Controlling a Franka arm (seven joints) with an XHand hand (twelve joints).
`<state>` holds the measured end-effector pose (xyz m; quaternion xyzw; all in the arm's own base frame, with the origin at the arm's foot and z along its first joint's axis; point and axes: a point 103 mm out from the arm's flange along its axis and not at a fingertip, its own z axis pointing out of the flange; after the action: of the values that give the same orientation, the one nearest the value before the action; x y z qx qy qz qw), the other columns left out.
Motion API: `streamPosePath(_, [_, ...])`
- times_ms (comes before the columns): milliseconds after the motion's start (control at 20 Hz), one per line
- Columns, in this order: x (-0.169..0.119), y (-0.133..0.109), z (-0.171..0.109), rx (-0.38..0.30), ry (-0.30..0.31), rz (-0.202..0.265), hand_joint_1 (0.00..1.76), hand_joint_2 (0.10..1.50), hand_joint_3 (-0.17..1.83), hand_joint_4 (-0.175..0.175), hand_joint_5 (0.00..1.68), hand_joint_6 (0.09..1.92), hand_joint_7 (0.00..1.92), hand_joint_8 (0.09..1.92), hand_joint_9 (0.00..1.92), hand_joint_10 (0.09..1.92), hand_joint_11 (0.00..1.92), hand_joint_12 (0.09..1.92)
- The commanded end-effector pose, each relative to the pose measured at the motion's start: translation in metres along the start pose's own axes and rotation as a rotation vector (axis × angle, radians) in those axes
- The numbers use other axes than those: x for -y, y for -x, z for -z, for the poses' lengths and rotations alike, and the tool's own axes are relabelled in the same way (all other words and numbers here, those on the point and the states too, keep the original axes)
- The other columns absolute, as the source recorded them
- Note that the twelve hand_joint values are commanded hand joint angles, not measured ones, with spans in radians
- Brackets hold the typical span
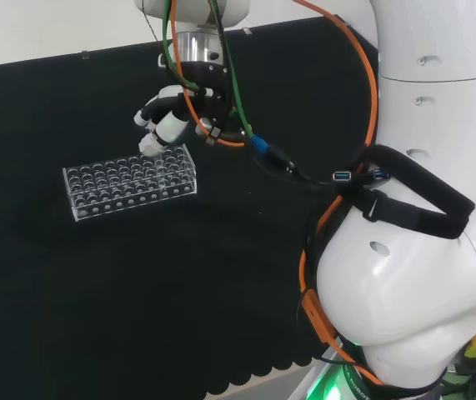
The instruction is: Pick up the test tube.
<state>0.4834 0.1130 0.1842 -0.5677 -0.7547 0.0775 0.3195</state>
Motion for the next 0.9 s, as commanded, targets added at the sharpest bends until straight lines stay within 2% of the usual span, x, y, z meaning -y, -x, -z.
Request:
streamPosePath(50, [-0.019, -0.002, -0.009, 0.013, -0.001, -0.020, 0.88, 0.69, 0.47, -0.051, 0.32, 0.09, 0.34, 0.82, 0.36, 0.92, 0.09, 1.55])
streamPosePath(300, [-0.026, 0.008, -0.008, 0.039, 0.002, -0.056, 0.96, 0.65, 0.53, -0.058, 0.38, 0.09, 0.43, 0.80, 0.43, 0.89, 0.16, 1.52])
streamPosePath(900, [-0.019, 0.024, 0.010, 0.061, 0.039, -0.085, 0.99, 0.63, 0.58, -0.061, 0.41, 0.10, 0.49, 0.80, 0.48, 0.87, 0.21, 1.51])
